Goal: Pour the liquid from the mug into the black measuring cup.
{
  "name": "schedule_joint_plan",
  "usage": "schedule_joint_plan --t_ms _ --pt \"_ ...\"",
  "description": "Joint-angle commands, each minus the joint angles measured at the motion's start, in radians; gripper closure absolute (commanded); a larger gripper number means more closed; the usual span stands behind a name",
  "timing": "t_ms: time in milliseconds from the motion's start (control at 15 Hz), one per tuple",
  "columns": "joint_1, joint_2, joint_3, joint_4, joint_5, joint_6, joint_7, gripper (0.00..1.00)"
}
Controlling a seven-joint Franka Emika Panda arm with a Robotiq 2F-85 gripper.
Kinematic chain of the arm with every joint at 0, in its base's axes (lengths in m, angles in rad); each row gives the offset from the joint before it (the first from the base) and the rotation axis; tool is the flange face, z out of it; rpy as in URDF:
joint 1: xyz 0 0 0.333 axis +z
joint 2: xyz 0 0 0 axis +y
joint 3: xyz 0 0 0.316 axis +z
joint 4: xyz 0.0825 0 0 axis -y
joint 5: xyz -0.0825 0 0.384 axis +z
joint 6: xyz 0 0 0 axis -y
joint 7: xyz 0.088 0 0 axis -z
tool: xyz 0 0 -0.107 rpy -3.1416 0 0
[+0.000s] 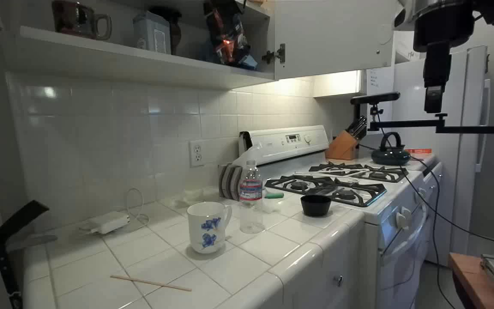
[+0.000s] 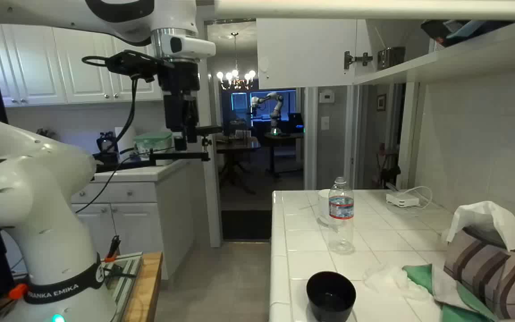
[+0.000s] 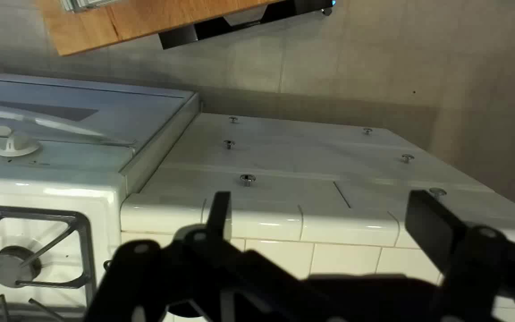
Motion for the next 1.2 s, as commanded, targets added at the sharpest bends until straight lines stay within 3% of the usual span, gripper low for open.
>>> schedule_joint_plan --t_ms 0,933,1133 --pt "-0.01 0.001 0.006 0.002 0.005 -0.002 -0.006 0.0" --pt "-0.01 0.001 0.006 0.002 0.005 -0.002 -0.006 0.0" --pt "0.017 0.051 -0.011 0.025 0.021 0.131 -0.063 0.0"
